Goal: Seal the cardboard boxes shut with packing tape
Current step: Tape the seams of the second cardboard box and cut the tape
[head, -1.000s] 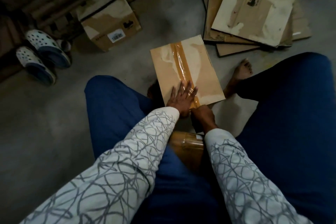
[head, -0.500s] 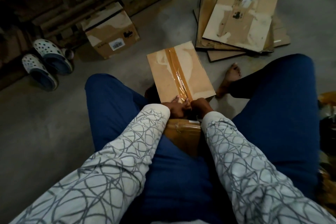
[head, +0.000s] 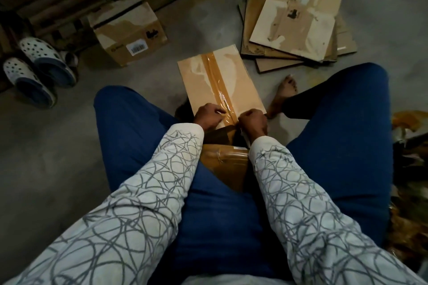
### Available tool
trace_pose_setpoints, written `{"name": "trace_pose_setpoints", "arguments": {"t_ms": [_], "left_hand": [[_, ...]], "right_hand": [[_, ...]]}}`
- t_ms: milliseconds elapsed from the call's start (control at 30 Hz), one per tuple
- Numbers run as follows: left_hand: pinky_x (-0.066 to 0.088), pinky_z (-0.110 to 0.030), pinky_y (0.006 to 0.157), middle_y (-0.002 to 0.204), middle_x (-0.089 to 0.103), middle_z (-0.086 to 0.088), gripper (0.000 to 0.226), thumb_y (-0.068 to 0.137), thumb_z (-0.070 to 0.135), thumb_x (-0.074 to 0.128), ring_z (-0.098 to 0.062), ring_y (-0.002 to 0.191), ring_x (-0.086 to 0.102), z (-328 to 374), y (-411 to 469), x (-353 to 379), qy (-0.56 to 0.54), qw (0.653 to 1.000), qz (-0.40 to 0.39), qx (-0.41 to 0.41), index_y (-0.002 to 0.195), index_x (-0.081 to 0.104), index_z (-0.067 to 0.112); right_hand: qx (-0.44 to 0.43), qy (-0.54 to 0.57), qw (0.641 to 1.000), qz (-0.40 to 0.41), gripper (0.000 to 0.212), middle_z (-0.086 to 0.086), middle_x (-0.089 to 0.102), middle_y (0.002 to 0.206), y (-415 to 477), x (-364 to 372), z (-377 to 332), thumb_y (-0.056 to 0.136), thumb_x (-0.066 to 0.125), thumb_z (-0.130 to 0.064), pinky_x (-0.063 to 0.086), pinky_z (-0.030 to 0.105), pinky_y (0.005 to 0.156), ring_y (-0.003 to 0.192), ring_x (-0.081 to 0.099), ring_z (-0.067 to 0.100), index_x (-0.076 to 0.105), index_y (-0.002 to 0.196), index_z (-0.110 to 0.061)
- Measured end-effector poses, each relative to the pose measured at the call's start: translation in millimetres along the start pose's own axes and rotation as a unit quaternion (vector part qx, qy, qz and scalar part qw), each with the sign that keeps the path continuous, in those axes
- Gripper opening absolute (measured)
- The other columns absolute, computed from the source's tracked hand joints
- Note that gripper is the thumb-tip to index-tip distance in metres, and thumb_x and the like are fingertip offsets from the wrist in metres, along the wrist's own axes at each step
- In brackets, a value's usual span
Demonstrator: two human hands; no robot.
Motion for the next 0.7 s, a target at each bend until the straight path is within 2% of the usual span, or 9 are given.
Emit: {"name": "trace_pose_setpoints", "arguments": {"t_ms": [100,200,333,433,500,600,700], "left_hand": [[0.042,-0.041,0.109,0.139,0.05,-0.011,0.037,0.095,0.023,0.064,-0.032,0.126,0.052,7.1,-2.8,19.4,0.11,0.991,-0.077,0.016,0.131,0.066,0.021],[0.043,-0.05,0.108,0.139,0.041,-0.013,0.042,0.093,0.036,0.065,-0.037,0.125,0.05,16.1,-6.5,16.9,0.149,0.985,-0.086,0.013,0.133,0.064,0.025],[0.043,-0.046,0.106,0.145,0.047,-0.01,0.047,0.095,0.035,0.06,-0.032,0.129,0.049,27.1,-3.5,-9.8,0.208,0.973,-0.093,0.041,0.14,0.056,0.028],[0.045,-0.041,0.101,0.14,0.054,-0.008,0.043,0.095,0.03,0.06,-0.029,0.125,0.053,21.4,6.2,-50.0,0.326,0.94,-0.086,0.054,0.138,0.056,0.027],[0.044,-0.04,0.095,0.135,0.055,-0.01,0.041,0.096,0.031,0.057,-0.029,0.121,0.053,15.4,17.6,-79.5,0.391,0.916,-0.078,0.054,0.137,0.056,0.023],[0.039,-0.044,0.098,0.138,0.048,-0.013,0.045,0.097,0.034,0.055,-0.032,0.125,0.045,11.1,47.5,-105.9,0.395,0.915,-0.062,0.062,0.139,0.049,0.021],[0.029,-0.051,0.11,0.154,0.028,-0.017,0.066,0.095,0.039,0.056,-0.036,0.141,0.027,22.7,87.5,-101.8,0.352,0.932,-0.061,0.063,0.153,0.029,0.021]], "right_hand": [[0.0,0.017,0.998,-0.053,0.027,0.005,0.072,0.109,4.8,15.5,1.6,0.082,0.065,-0.026,0.053,0.037,0.094,0.105,0.066,0.027,0.076,0.107,-0.023],[-0.003,0.054,0.998,-0.026,0.028,0.001,0.071,0.106,2.7,9.6,-4.0,0.085,0.065,-0.025,0.054,0.036,0.093,0.099,0.066,0.022,0.073,0.111,-0.027],[-0.056,0.091,0.994,-0.024,0.019,0.0,0.075,0.096,-5.1,7.5,-21.8,0.091,0.065,-0.025,0.06,0.039,0.082,0.086,0.071,0.019,0.073,0.108,-0.027],[-0.084,0.151,0.984,-0.051,0.014,0.0,0.073,0.094,-1.4,10.5,-32.7,0.096,0.063,-0.022,0.063,0.047,0.072,0.079,0.073,0.018,0.072,0.106,-0.027],[-0.115,0.165,0.979,-0.036,0.014,-0.003,0.072,0.099,8.1,4.6,-52.1,0.098,0.061,-0.023,0.063,0.042,0.075,0.08,0.072,0.014,0.07,0.107,-0.03],[-0.155,0.18,0.971,-0.027,0.016,-0.005,0.071,0.102,29.3,1.8,-96.9,0.1,0.059,-0.025,0.062,0.034,0.076,0.082,0.071,0.01,0.068,0.112,-0.029],[-0.178,0.16,0.971,-0.029,0.017,-0.005,0.071,0.1,64.1,7.5,-146.0,0.1,0.057,-0.023,0.061,0.029,0.074,0.081,0.07,0.009,0.068,0.112,-0.027]]}}
Point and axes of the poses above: each hand's wrist, its own y-axis towards the middle knuckle, its own x-axis out of the palm, z = x × y, the point moved 8 cm from there along y, towards the middle knuckle
